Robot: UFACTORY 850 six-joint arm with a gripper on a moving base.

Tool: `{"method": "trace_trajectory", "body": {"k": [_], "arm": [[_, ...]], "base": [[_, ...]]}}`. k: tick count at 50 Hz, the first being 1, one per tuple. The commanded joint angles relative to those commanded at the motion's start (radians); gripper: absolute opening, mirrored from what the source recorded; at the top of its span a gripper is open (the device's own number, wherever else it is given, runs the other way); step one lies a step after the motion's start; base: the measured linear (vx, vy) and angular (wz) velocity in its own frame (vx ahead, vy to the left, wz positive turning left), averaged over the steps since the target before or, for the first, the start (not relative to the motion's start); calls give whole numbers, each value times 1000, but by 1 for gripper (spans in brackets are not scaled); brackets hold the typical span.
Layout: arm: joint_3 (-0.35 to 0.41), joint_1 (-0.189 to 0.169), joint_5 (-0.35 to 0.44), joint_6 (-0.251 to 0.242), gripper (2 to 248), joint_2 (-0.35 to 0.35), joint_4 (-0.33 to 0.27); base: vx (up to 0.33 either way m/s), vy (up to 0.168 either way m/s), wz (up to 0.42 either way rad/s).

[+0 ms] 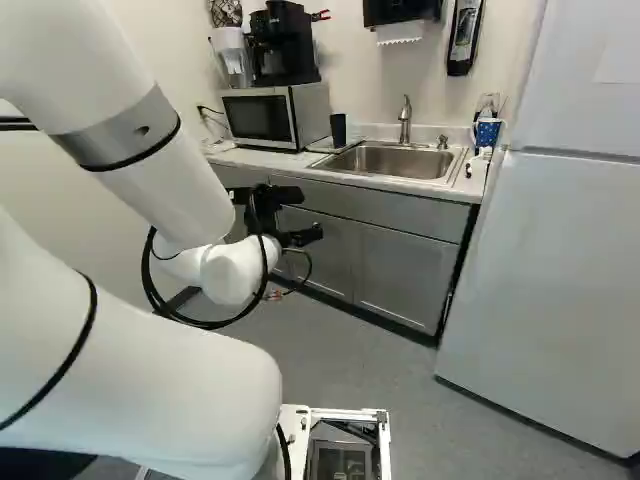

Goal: Rinse the cup and place it in the tray

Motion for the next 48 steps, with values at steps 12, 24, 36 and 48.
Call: {"method": "trace_trajectory", "body": {"k": [12,24,36,48], "arm": [[12,4,16,1,247,2,-1],[13,5,17,2,247,2,-1],[13,5,17,2,247,2,-1],[13,5,17,2,247,2,-1]], "base": [[0,0,0],[0,0,0],[0,0,0],[0,0,0]]}}
